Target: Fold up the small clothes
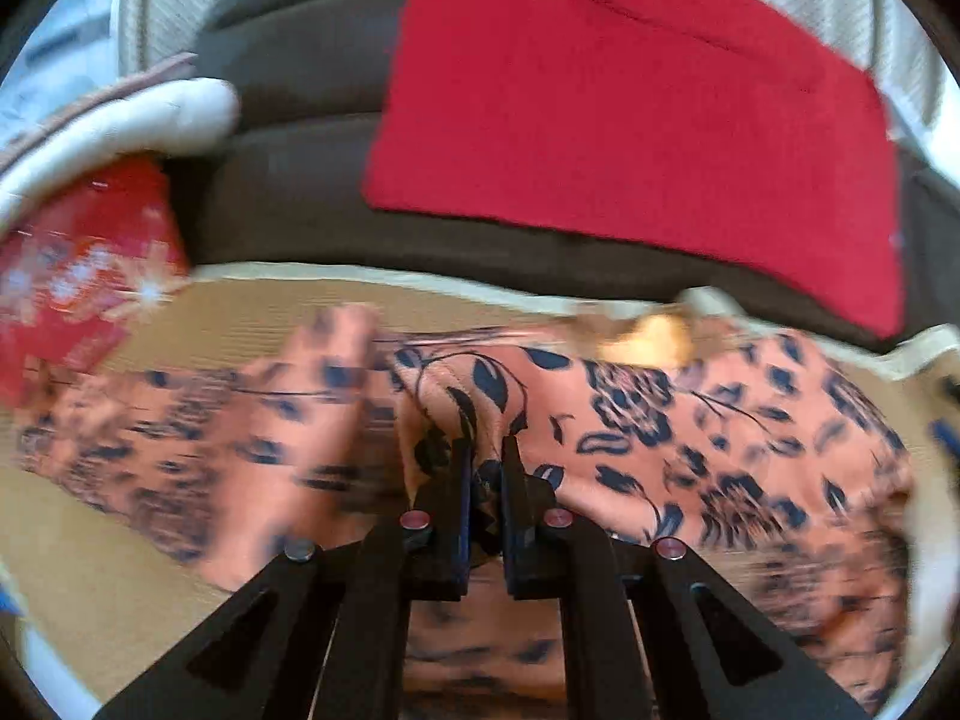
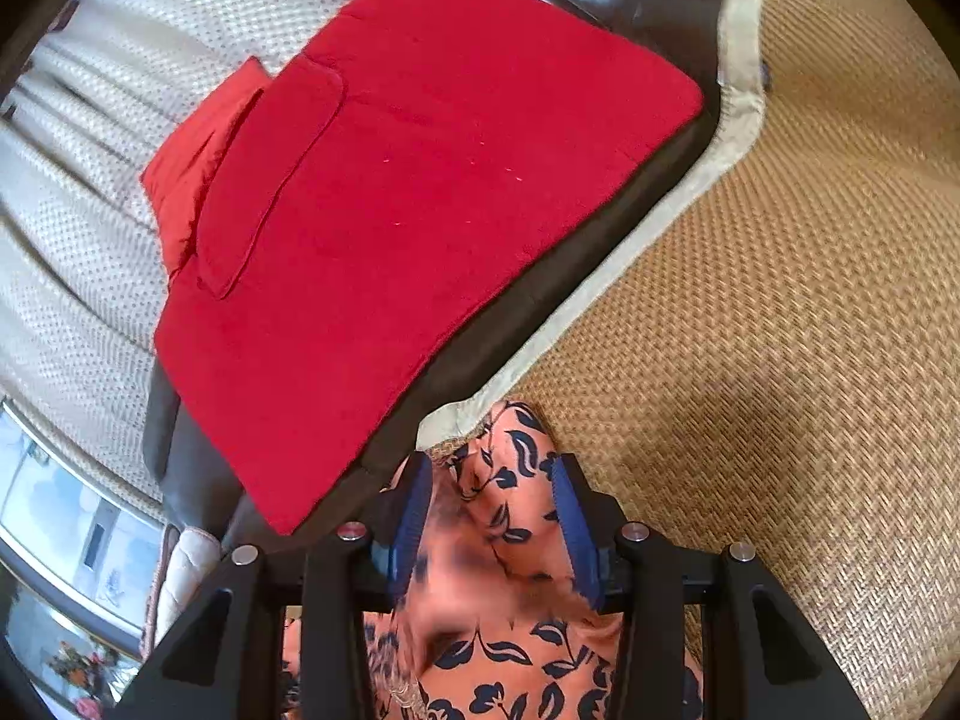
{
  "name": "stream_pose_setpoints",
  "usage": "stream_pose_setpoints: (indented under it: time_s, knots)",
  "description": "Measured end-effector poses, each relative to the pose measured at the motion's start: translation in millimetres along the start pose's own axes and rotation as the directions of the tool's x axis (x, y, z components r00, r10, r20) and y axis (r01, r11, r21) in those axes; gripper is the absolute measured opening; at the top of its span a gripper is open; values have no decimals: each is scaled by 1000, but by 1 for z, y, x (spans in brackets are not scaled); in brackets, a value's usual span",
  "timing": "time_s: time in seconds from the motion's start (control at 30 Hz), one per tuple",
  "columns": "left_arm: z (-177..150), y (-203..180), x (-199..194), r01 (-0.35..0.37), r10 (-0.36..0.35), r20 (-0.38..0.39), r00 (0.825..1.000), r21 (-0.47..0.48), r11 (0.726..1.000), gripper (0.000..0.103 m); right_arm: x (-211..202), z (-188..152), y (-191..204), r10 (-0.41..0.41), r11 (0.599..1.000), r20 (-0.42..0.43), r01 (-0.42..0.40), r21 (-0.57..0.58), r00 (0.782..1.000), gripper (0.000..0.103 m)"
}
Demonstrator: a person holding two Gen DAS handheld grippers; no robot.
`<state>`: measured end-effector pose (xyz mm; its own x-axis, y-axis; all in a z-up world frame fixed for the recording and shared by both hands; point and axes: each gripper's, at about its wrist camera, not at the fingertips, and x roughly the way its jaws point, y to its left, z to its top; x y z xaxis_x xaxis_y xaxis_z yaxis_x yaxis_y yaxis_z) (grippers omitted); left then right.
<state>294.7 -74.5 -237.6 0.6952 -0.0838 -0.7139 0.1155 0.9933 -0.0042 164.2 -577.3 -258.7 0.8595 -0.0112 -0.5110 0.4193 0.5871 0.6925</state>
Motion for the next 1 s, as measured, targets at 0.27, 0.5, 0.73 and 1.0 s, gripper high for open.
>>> stream_pose_setpoints:
  time_s: [0.27, 0.5, 0.73, 1.0]
  knots:
    - [-3, 49, 19, 12, -25, -154, 988, -85, 996, 22, 61, -33, 28, -47, 995, -267, 23, -93, 963, 66]
    - [-7, 130, -40, -137, 144, -1, 990, -308, 942, 74, 59, -56, 68, -98, 951, -235, 21, -309, 967, 68]
    - [-45, 254, -51, -274, 277, -103, 955, -661, 699, 75, 54, -72, 81, -7, 950, -240, -69, -305, 971, 72]
    - [-78, 341, -60, -336, 392, -116, 913, -760, 557, 75, 60, -86, 90, -7, 932, -235, -79, -355, 972, 72]
